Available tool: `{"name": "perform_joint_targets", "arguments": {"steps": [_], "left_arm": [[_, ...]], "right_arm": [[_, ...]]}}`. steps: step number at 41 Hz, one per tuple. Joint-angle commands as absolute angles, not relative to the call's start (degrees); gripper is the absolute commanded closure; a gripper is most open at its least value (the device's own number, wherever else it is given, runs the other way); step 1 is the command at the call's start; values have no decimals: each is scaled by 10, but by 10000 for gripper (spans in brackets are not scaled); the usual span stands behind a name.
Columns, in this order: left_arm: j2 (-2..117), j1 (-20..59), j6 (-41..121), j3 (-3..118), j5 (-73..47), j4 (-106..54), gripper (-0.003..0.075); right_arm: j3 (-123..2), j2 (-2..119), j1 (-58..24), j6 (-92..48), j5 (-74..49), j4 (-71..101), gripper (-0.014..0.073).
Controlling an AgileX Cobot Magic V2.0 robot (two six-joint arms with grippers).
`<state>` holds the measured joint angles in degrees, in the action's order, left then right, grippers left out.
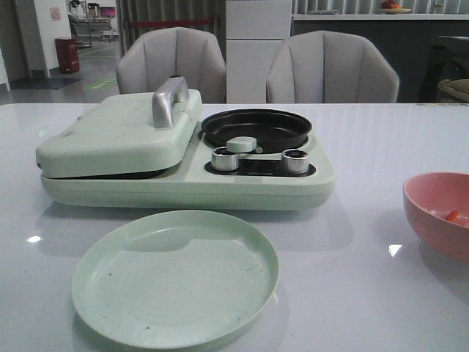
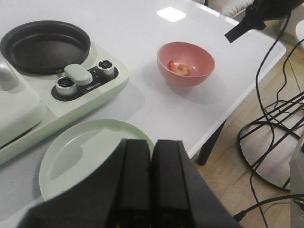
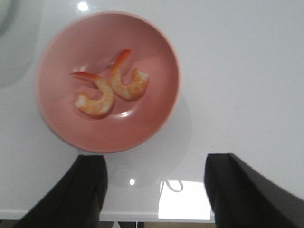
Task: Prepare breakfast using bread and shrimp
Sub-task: 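Grasp the rim of the pink bowl with the right gripper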
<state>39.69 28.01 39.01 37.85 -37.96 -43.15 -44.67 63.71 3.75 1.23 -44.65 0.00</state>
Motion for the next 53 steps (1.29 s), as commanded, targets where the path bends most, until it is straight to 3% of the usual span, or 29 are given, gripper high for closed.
{"name": "perform_joint_targets", "arguments": {"steps": [1, 24, 26, 33, 38, 46, 53], "left_arm": [[396, 284, 389, 394, -343, -444, 622], [396, 284, 389, 394, -343, -444, 622], [396, 284, 389, 394, -343, -444, 622], [396, 284, 389, 394, -344, -444, 622], [396, 284, 389, 394, -343, -444, 622], [396, 284, 389, 394, -343, -444, 622], [396, 284, 389, 394, -345, -444, 622]], "right_arm": [[-475, 680, 60, 14, -410, 4, 54], [-561, 930, 67, 12, -297, 5, 57], [-566, 942, 67, 10, -301, 5, 90], [-570, 946, 67, 10, -299, 5, 352], [-576, 946, 67, 10, -301, 5, 491], [-577, 916, 61, 0, -303, 4, 576], [-620, 865, 23, -35, -308, -6, 578]]}}
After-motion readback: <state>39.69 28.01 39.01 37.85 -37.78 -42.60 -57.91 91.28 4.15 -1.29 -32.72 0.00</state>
